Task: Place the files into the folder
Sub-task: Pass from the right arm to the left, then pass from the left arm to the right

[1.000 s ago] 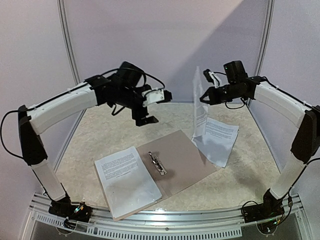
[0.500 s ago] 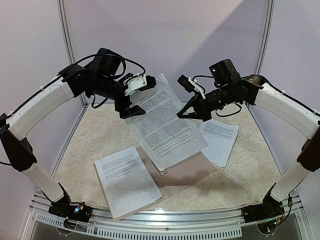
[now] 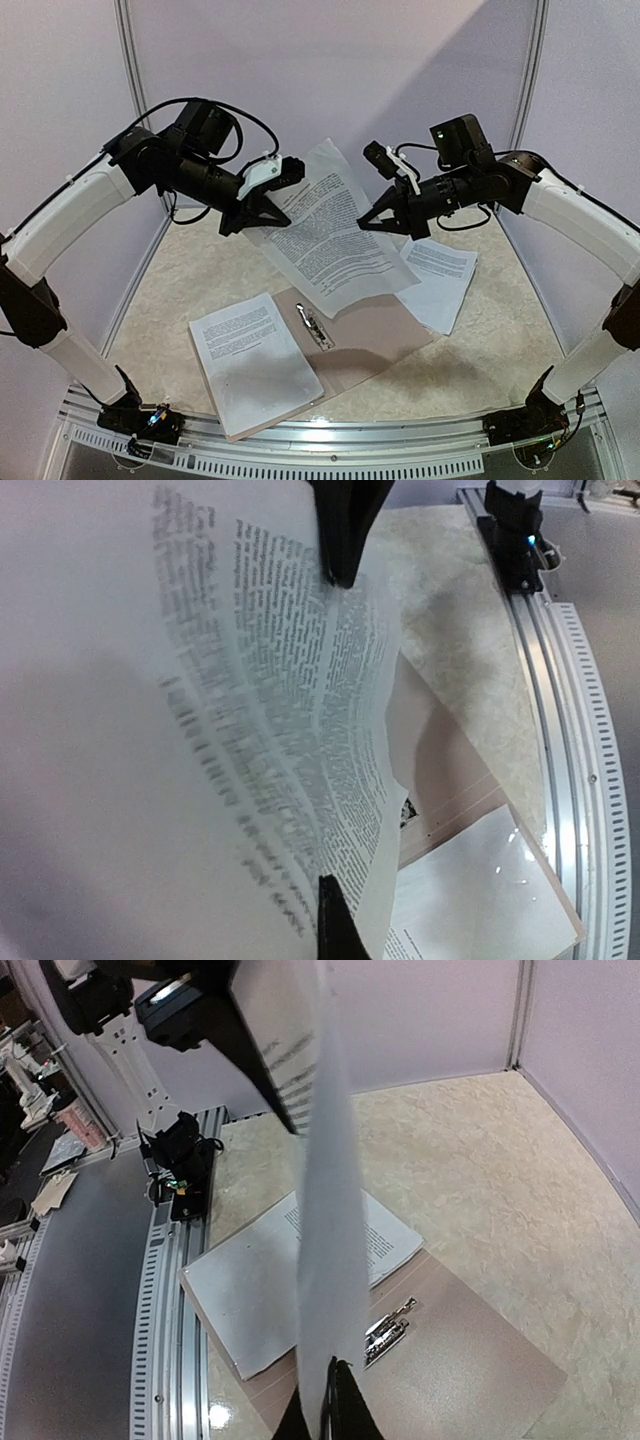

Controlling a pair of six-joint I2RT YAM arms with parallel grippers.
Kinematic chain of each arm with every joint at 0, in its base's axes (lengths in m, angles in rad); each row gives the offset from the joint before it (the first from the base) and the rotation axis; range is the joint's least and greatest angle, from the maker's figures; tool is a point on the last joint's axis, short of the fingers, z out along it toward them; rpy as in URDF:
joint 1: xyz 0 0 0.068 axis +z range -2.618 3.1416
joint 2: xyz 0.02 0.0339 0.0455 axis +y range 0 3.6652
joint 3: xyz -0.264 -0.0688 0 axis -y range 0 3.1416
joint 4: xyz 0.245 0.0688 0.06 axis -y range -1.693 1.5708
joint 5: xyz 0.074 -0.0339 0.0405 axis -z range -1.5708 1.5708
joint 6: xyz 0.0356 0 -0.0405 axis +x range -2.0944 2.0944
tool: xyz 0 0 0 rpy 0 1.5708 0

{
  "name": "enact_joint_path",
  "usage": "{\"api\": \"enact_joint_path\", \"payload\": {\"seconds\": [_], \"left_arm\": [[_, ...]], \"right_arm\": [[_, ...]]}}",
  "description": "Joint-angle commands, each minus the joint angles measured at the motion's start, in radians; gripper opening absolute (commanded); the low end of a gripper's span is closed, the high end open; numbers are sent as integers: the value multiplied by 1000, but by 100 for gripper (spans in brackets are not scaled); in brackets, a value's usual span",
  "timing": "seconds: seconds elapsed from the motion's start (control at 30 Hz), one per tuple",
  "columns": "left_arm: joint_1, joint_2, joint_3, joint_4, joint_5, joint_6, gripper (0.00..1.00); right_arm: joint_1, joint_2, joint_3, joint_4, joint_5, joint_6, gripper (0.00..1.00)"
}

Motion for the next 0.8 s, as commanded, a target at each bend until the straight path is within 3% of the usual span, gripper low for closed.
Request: {"api": "enact_joint_path", "payload": {"seconds": [0.0,0.03,0.07,0.13,0.2,0.27,0.37,0.4,0.5,0.6,0.77], "left_arm": [[1,-18,-15,-33,56,-8,0],[1,-20,-17,-33,51,-7,0],[1,-20,-18,-31,46,-7,0],[1,-20,-25,-29,43,-7,0],[1,-20,-29,-25,56,-11,0],[1,-17,-30,-26,77,-12,0],[4,-19,-40,-24,83,-12,0],[6,-22,-46,-21,80,-13,7],[16,-42,-74,15,7,-39,96],[51,-62,-91,26,-110,-28,99],[189,-69,-192,40,-292,-24,100]], "right_arm": [[-2,-16,-50,85,152,17,34],[-3,-28,-77,117,195,26,49],[-2,-38,-103,155,222,31,57],[-3,-59,-153,228,221,52,63],[-2,-64,-185,290,176,83,64],[-3,-51,-196,325,146,112,54],[-2,-27,-190,329,71,141,14],[-3,-19,-180,314,57,144,1],[-18,37,-124,194,111,162,0],[-89,125,-84,68,147,189,0],[-214,336,29,-187,54,345,0]]}}
